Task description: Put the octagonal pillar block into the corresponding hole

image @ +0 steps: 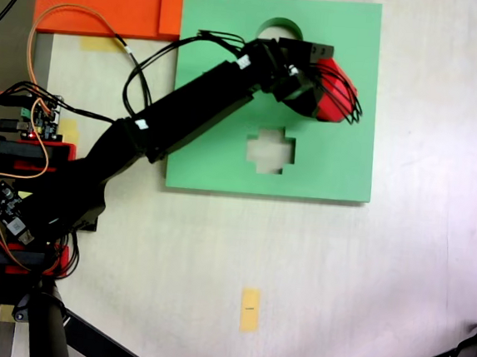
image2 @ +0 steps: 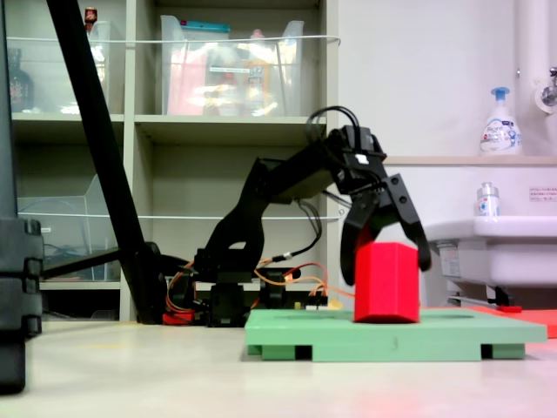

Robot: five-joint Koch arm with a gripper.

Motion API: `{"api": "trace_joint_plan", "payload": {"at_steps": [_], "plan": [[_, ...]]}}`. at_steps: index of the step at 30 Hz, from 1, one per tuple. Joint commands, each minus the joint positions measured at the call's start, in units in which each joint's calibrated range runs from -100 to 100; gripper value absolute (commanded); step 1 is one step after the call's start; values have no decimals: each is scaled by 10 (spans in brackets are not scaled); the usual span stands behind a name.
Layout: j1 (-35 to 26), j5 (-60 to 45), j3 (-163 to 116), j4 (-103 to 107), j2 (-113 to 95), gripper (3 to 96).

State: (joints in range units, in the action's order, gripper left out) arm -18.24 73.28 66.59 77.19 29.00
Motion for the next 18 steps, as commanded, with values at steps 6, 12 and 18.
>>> {"api": "trace_joint_plan", "payload": {"at_steps": [6, 12, 18], "plan": [[-16, 5, 18, 52, -100, 309], [-16, 3, 18, 115, -202, 307], [-15, 3, 16, 144, -175, 309]]}}
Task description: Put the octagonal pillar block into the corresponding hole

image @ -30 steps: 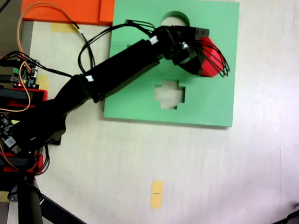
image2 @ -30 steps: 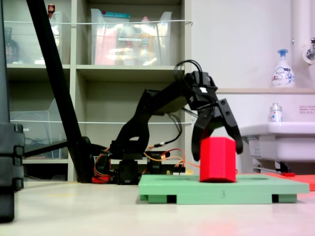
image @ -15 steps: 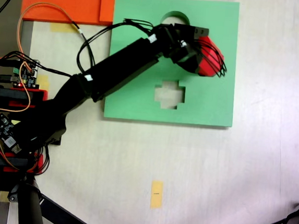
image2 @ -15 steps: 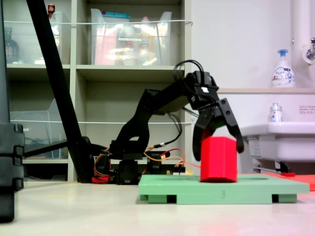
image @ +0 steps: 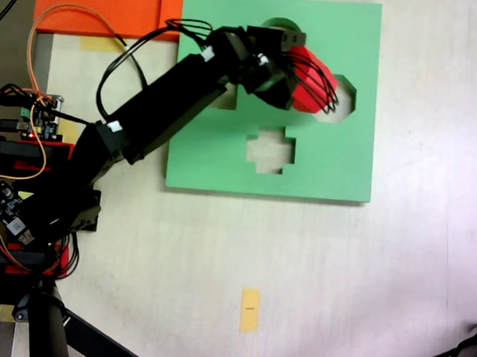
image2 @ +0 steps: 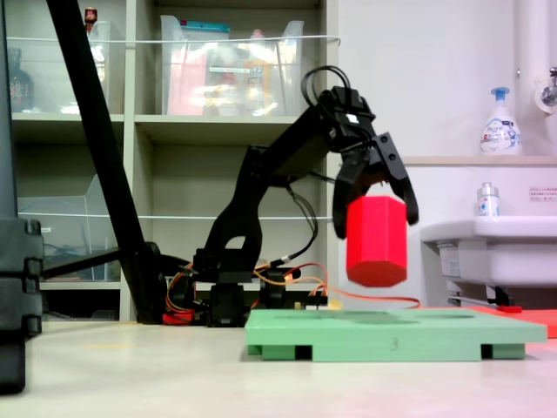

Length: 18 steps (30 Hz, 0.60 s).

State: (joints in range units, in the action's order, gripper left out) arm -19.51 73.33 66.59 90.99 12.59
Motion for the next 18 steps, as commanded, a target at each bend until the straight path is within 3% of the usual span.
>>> {"api": "trace_joint_plan", "payload": {"at_steps": [1, 18], "plan": [[-1, 3, 16, 8, 4, 309], [20, -27, 17, -18, 156, 321]]}}
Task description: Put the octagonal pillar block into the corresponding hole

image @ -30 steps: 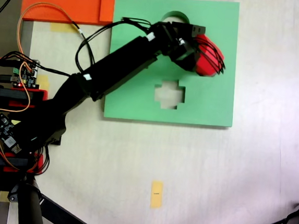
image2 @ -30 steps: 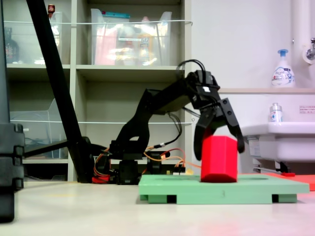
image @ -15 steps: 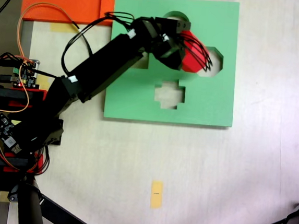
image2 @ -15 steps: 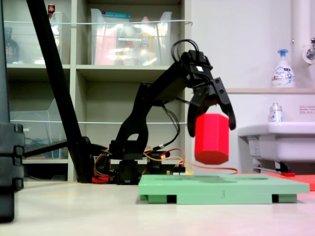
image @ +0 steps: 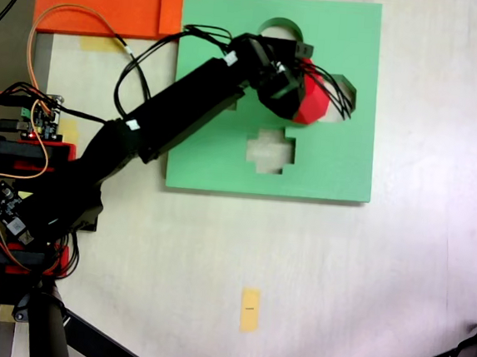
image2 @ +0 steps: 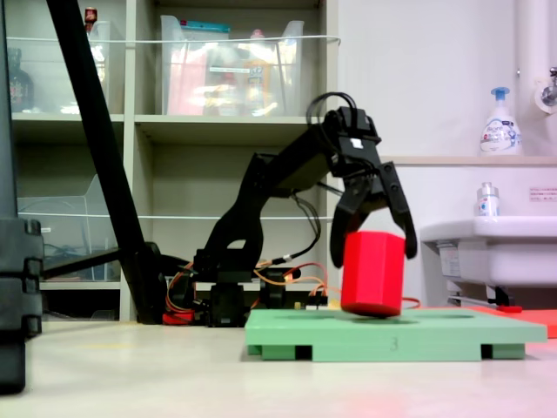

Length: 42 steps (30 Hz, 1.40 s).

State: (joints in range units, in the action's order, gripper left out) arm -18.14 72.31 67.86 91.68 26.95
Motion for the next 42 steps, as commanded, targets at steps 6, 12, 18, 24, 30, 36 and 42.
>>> {"api": "trace_joint_plan", "payload": {"at_steps": [6, 12, 18, 24, 30, 36, 42], "plan": [[16, -43, 5, -55, 36, 322], [21, -47, 5, -75, 63, 330], [18, -48, 48, -106, 63, 330], [17, -56, 50, -160, 67, 336], [17, -62, 50, -193, 85, 356], [15, -74, 50, -220, 112, 356], [12, -92, 50, -220, 123, 356]]}}
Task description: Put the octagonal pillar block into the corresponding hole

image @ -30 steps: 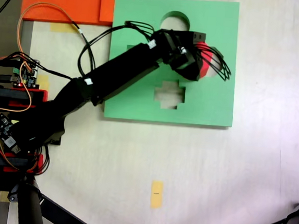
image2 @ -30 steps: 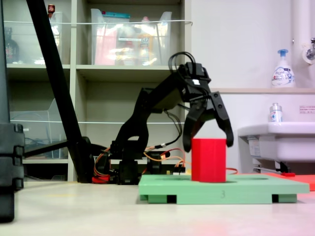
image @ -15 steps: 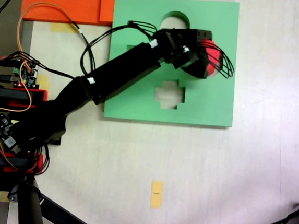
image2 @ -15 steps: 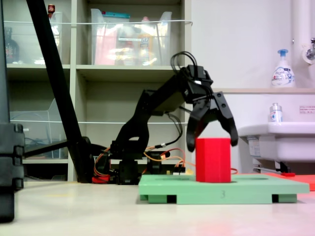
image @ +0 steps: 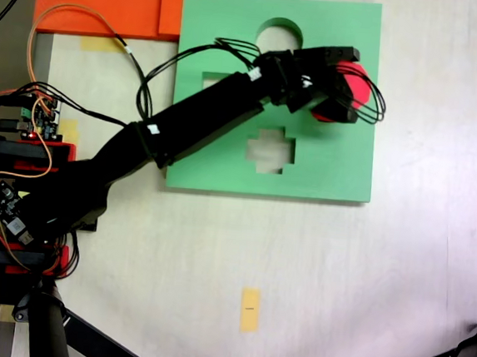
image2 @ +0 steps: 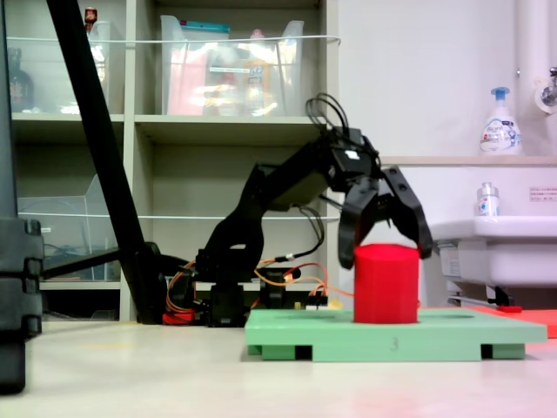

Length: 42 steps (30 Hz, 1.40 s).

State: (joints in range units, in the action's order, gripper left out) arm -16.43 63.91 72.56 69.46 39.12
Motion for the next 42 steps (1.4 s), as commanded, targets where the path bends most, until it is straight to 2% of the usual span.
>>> {"api": "trace_joint_plan", "payload": {"at_steps": [1, 29, 33, 37, 38, 41, 42], "plan": [[-6, -14, 3, 2, 3, 356], [-27, -88, 36, 31, 22, 379], [-28, -85, 36, 74, 32, 501], [-29, -60, 36, 131, 50, 548], [-29, -55, 36, 141, 49, 607], [-29, -52, 36, 152, 42, 878], [-29, -52, 36, 152, 40, 936]]}}
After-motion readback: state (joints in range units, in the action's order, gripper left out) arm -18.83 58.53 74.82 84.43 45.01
